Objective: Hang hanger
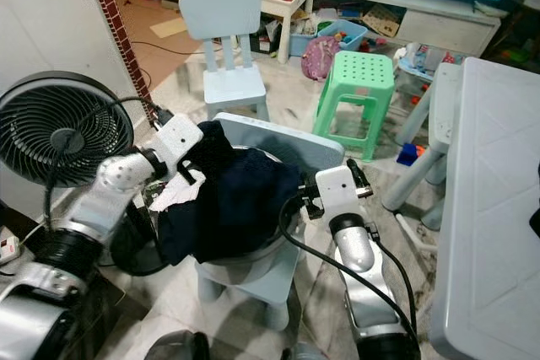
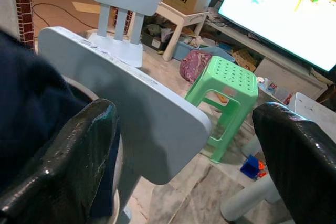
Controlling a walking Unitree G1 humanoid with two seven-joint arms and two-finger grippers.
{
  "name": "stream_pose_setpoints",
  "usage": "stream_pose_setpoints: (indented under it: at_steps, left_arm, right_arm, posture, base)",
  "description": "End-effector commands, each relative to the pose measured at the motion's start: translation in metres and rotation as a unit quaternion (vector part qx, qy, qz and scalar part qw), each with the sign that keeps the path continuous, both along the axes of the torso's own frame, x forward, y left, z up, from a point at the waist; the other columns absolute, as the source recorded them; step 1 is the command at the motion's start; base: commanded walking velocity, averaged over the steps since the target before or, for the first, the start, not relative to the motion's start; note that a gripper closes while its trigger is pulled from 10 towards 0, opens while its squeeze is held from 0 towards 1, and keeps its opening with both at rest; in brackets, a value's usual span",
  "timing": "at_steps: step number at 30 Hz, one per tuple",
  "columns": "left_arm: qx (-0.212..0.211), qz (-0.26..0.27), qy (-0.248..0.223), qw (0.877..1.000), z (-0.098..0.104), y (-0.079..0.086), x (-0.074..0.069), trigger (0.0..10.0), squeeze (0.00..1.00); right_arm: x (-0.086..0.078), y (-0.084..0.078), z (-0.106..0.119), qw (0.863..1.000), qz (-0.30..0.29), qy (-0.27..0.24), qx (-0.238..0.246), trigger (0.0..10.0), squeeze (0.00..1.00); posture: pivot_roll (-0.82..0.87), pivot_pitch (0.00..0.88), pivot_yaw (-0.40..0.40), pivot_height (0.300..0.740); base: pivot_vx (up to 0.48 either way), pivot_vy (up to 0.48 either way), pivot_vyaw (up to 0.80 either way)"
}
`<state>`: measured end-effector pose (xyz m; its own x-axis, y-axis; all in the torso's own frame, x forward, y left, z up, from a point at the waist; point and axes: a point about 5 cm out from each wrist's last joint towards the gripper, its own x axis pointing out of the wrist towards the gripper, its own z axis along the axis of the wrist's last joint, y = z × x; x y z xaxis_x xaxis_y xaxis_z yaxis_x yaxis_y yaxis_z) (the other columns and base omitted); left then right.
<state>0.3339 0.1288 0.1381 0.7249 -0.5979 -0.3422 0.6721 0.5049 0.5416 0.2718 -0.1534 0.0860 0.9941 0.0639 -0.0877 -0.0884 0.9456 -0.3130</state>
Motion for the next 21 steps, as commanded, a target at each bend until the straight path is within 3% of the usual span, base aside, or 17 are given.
stream_pose_setpoints:
  at_steps: [1,2,5,9,11,14,18,20,21]
  left_arm:
    - [0.056,-0.058,0.040,0.996,-0.005,-0.001,-0.017,0.0,0.00]
    - [0.064,-0.083,0.067,0.992,-0.011,-0.002,-0.028,0.0,0.00]
    - [0.056,-0.093,0.104,0.989,-0.019,-0.004,-0.041,0.0,0.00]
    - [0.043,-0.082,0.167,0.982,-0.049,-0.005,-0.057,0.0,0.00]
    - [0.006,-0.045,0.210,0.977,-0.068,-0.006,-0.066,0.0,0.00]
    - [-0.006,-0.001,0.221,0.975,-0.079,-0.002,-0.068,0.0,0.00]
    - [-0.079,0.106,0.239,0.962,-0.097,0.002,-0.067,0.0,0.00]
    - [-0.077,0.121,0.237,0.961,-0.100,0.003,-0.068,0.0,0.00]
    - [-0.076,0.126,0.236,0.960,-0.101,0.003,-0.068,4.7,0.00]
  right_arm:
    - [0.002,0.002,0.001,1.000,0.005,-0.006,0.001,10.0,0.00]
    - [0.003,0.002,0.001,1.000,0.006,-0.007,0.001,10.0,0.00]
    - [0.002,0.002,0.000,1.000,0.006,-0.006,0.001,10.0,0.00]
    - [0.001,0.001,-0.002,1.000,0.006,-0.004,-0.001,10.0,0.00]
    - [0.002,0.000,-0.002,1.000,0.007,-0.004,-0.003,10.0,0.00]
    - [0.003,-0.001,-0.002,1.000,0.008,-0.004,-0.004,10.0,0.00]
    - [0.003,-0.001,-0.003,1.000,0.010,-0.002,-0.006,10.0,0.00]
    - [0.004,0.000,-0.003,1.000,0.013,-0.002,-0.007,10.0,0.00]
    - [0.004,0.000,-0.003,1.000,0.014,-0.002,-0.007,10.0,0.00]
  posture:
    - [-0.02,0.000,0.021,0.740]
    - [-0.02,0.000,0.022,0.740]
    - [-0.02,0.000,0.022,0.740]
    - [-0.02,0.000,0.019,0.740]
    - [-0.03,0.000,0.015,0.740]
    - [-0.03,0.000,0.010,0.740]
    - [-0.03,0.000,0.005,0.740]
    - [-0.03,0.000,0.000,0.740]
    - [-0.03,0.000,0.000,0.740]
  base:
    - [0.000,0.000,0.00]
    - [0.000,0.000,0.00]
    - [0.000,0.000,0.00]
    - [0.000,0.000,0.00]
    - [0.000,0.000,0.00]
    - [0.000,0.000,0.00]
    - [0.000,0.000,0.00]
    - [0.000,0.000,0.00]
    - [0.000,0.000,0.00]
